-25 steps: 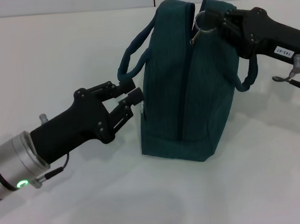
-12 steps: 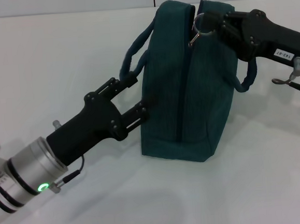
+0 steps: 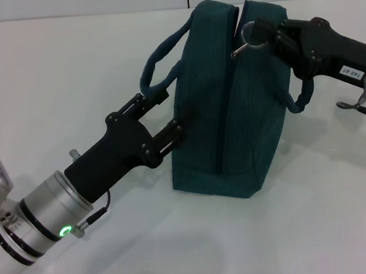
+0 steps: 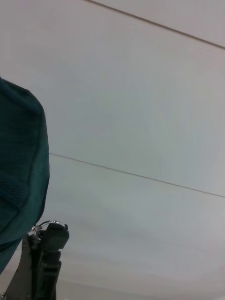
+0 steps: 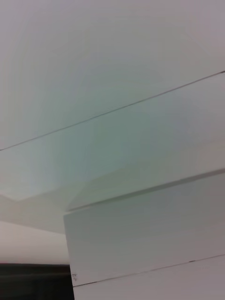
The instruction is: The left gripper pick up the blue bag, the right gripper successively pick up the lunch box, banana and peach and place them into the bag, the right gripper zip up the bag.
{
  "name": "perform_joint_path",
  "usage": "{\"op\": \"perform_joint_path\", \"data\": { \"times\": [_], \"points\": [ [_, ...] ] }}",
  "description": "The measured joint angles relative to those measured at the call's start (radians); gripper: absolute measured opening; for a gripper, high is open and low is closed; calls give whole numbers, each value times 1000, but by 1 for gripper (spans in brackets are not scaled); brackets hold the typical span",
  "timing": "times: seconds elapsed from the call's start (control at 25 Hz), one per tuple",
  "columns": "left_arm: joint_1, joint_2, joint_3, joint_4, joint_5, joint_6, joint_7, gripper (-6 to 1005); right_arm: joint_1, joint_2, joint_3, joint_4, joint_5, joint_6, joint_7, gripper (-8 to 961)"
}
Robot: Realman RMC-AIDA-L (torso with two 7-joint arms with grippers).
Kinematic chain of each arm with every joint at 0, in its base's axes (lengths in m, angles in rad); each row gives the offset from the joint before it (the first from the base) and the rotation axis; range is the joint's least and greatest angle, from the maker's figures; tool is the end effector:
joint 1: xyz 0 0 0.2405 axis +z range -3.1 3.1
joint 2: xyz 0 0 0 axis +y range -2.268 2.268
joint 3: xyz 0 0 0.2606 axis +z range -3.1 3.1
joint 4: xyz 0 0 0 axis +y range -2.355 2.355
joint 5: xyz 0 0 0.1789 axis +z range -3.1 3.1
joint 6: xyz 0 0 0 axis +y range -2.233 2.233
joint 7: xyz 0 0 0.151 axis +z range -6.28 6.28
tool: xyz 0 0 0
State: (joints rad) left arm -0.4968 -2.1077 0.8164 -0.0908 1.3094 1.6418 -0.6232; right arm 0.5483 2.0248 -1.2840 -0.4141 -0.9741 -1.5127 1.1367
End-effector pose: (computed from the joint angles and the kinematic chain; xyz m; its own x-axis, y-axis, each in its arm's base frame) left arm -0.2300 0.2575 -0.0575 0.4611 0.1032 0.8813 0.5744 -0.7917 -0.2079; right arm 0.1820 0.3245 -0.0028 0.4918 -0.1337 -0.8604 -0.4210 -0.9015 -0.1005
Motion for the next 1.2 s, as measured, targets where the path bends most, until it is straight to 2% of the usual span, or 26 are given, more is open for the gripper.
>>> {"op": "perform_joint_path", "data": {
  "times": [0.56,0.8,1.2],
  "points": [
    [-13,2,9,7,59,-1,26,342,-10,1,-2,0,1,-12,3,18],
    [-13,1,9,4,60,0,27,280,-13,0,1,0,5,-14,3,17],
    [-10,4,11,8,96,-1,27,274,7,-9,21,-10,20,27,5,17]
  ]
}}
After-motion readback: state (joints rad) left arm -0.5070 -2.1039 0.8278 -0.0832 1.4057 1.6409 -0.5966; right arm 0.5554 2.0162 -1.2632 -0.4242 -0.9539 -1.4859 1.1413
